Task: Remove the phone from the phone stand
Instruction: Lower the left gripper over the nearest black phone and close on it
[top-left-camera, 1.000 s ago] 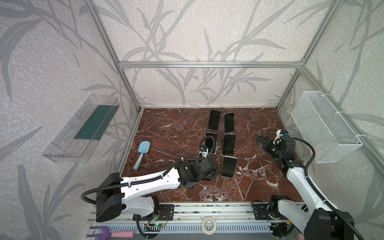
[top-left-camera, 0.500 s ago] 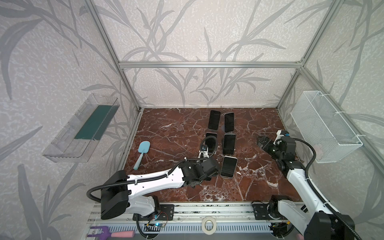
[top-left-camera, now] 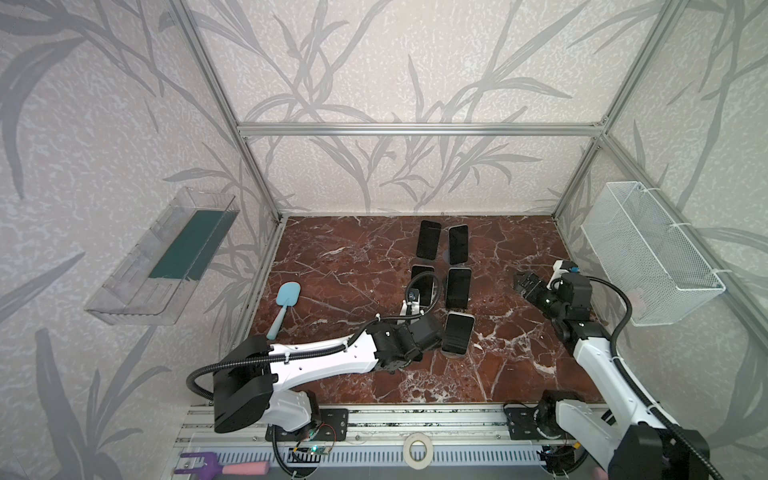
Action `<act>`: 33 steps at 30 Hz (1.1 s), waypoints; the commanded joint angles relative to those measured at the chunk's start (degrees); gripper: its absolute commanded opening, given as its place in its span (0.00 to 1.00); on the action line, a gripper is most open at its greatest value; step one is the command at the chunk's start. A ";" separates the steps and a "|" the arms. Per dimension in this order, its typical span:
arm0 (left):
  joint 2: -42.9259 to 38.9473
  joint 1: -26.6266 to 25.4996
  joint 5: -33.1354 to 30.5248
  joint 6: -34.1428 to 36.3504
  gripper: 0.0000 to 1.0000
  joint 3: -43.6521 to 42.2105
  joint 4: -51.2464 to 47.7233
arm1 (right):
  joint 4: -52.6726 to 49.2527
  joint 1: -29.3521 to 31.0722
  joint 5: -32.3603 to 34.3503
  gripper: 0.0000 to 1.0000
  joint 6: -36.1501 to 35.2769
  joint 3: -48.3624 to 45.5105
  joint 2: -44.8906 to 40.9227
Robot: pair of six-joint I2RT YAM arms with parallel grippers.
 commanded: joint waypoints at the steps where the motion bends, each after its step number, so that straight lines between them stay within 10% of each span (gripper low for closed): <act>1: 0.70 0.19 -3.05 -0.26 0.92 0.71 1.33 | 0.23 0.29 0.65 1.00 0.15 -0.59 -1.03; 33: 2.30 0.01 -6.01 0.72 0.65 3.43 -3.42 | 0.11 0.32 1.53 1.00 0.37 -1.33 -2.44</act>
